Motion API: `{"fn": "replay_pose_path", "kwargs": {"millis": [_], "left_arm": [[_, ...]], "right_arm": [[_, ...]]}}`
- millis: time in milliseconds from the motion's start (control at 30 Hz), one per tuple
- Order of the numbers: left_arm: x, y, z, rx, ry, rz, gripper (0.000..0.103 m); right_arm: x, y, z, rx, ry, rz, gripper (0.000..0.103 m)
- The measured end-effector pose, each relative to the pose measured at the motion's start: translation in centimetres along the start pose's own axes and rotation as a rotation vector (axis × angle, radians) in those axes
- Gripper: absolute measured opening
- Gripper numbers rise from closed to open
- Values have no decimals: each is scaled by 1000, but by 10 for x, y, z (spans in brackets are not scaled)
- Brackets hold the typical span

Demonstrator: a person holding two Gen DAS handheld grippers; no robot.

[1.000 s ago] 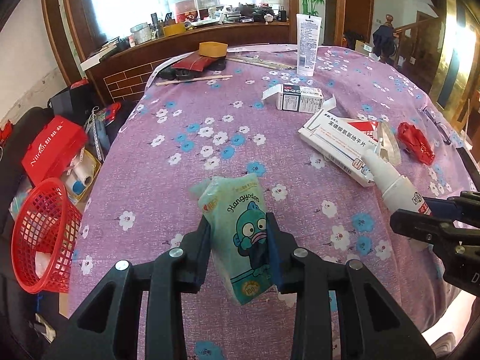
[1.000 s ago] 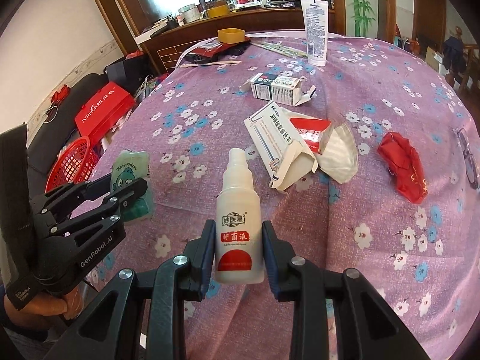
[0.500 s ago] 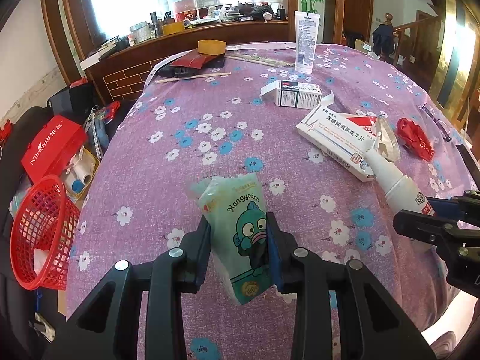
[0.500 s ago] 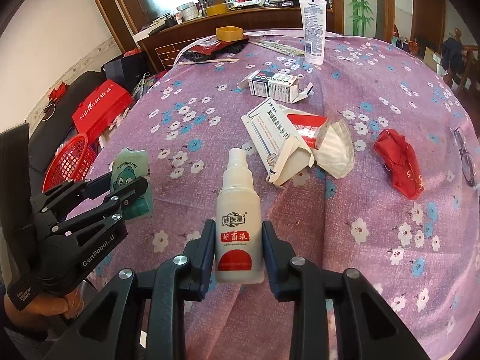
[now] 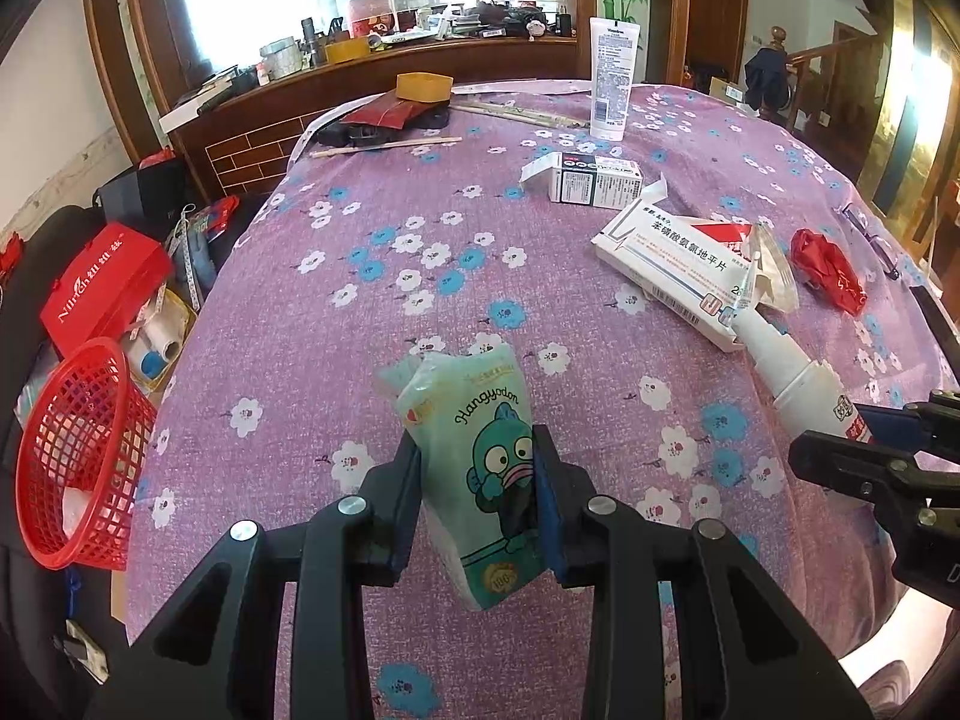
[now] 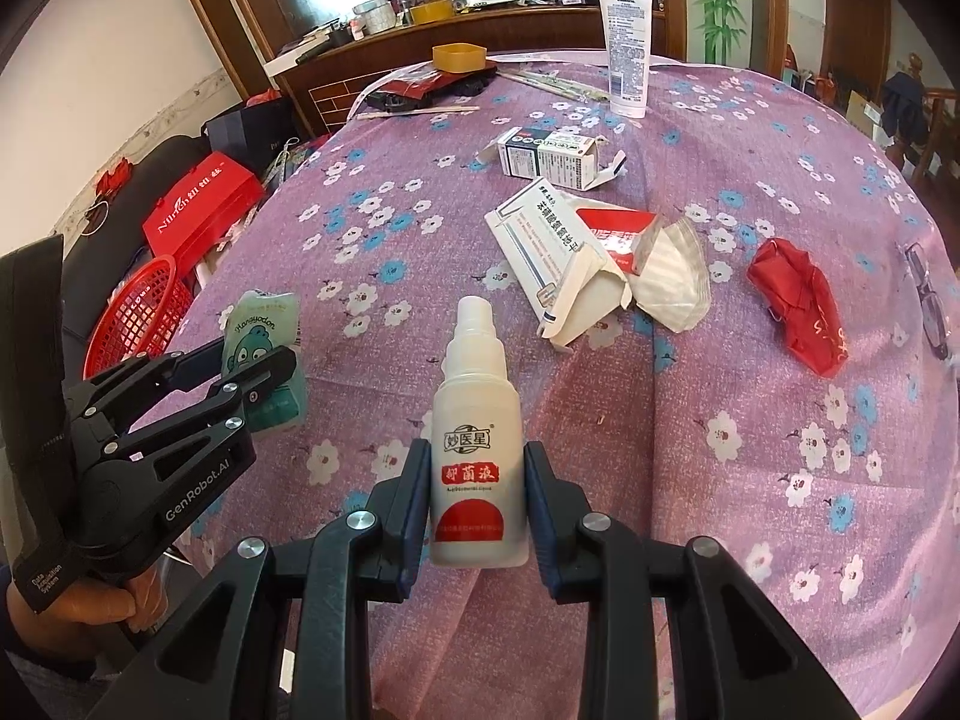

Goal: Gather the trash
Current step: 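Hold the tissue pack in the left tool and spray bottle in the right tool above the table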

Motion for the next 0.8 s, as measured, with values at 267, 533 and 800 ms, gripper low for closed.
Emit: {"fn": "replay_pose_path", "kwargs": {"millis": [267, 533, 800], "left_arm": [[1, 3, 0, 3, 10, -10, 32], [-6, -2, -6, 18, 16, -37, 32], [-10, -7, -11, 29, 17, -47, 32]], "right_arm": [[1, 0, -1, -4, 8, -1, 33], [0, 0, -2, 1, 15, -5, 33], [-1, -1, -5, 7, 14, -4, 33]]}}
Point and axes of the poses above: each gripper's, at about its wrist camera, not at the fingertips, and z roughly the way its jaws point, x to its right, y to its underside, the point moved 7 cm from there along z, roughly the way its jaws point, and after that the axes turned 2 degrees about -x, right-handed, at the moved point
